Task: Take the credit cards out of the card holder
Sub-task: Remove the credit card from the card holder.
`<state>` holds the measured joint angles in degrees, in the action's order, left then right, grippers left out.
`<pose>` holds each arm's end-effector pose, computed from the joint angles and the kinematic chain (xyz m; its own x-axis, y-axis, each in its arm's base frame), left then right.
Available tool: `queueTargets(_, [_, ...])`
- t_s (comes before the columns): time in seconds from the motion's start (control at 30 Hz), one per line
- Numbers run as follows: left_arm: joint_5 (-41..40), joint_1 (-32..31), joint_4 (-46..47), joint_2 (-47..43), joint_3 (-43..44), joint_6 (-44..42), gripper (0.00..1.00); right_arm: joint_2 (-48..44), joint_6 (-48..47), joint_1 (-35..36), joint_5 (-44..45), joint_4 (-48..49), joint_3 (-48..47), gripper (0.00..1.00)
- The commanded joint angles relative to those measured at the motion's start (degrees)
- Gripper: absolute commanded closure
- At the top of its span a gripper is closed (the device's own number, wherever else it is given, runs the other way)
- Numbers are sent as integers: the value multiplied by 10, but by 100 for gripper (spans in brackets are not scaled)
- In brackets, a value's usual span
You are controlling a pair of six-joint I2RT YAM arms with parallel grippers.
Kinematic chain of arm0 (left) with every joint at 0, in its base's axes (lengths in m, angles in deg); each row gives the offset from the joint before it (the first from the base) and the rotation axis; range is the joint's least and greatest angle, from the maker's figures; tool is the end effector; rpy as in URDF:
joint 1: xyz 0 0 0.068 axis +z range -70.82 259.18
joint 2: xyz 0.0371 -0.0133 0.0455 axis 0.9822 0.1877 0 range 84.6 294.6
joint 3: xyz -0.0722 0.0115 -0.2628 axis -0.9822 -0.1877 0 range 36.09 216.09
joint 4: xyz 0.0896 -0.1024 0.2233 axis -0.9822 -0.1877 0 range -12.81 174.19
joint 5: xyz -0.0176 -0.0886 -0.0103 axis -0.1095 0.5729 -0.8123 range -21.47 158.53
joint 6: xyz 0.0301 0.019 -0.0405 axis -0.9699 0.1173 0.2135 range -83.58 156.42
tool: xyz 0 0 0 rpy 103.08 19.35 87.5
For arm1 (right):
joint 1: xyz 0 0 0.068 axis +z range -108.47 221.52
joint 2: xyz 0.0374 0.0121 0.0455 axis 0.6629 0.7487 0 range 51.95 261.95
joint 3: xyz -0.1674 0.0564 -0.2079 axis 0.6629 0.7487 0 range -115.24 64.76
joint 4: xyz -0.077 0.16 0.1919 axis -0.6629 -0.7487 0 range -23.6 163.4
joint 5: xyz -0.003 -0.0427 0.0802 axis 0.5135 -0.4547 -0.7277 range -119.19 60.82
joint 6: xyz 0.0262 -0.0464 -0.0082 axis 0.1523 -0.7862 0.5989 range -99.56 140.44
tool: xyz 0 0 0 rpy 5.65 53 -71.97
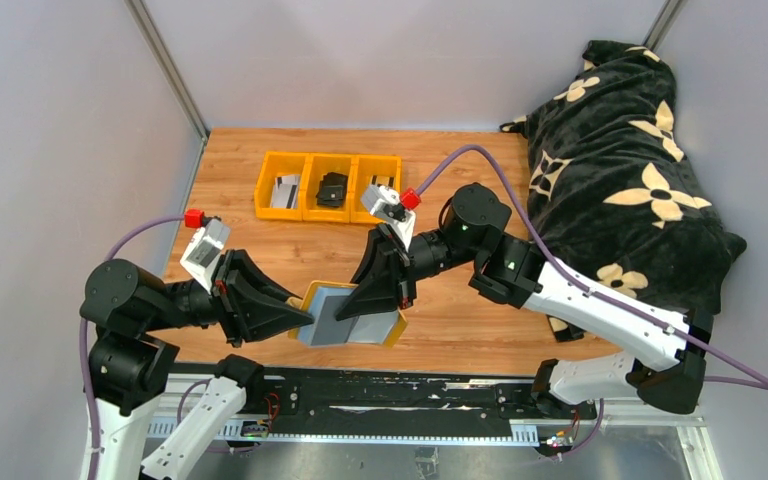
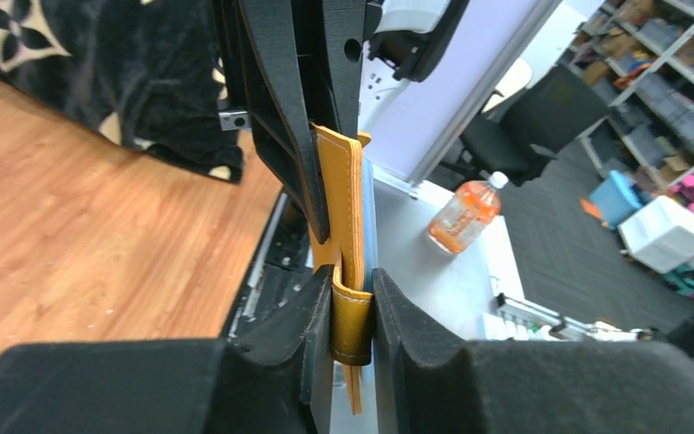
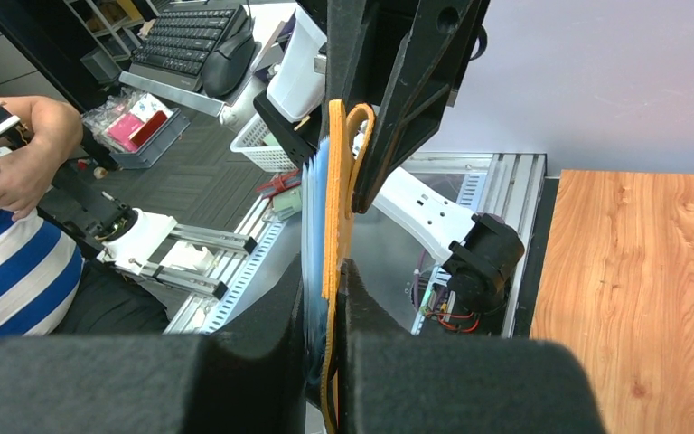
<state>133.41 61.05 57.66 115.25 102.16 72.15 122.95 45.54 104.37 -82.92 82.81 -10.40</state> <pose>0.0336 -0.0449 0.4527 -0.4543 -0.1122 -0.8838 0.8831 0.0734 -0.4633 0.0962 0.2501 0.4630 -0.2781 0.0078 -0.9605 -0.8459 -0.4757 0.2411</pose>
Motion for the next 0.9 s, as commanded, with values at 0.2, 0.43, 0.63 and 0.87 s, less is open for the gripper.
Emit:
queueTargets(0.2, [-80, 1, -30, -16, -7, -61, 66, 21, 8, 14, -17, -2, -43, 100])
queueTargets(0.43, [-79, 1, -61, -31, -29, -105, 59, 40, 6, 18, -13, -8, -69, 100])
queueTargets(0.63, [-97, 1, -79, -35, -39, -124, 57, 53, 7, 32, -12, 8, -82, 100])
queueTargets(0.87, [-78, 1, -80, -30, -75, -114, 41, 95, 11, 49, -12, 23, -119, 100])
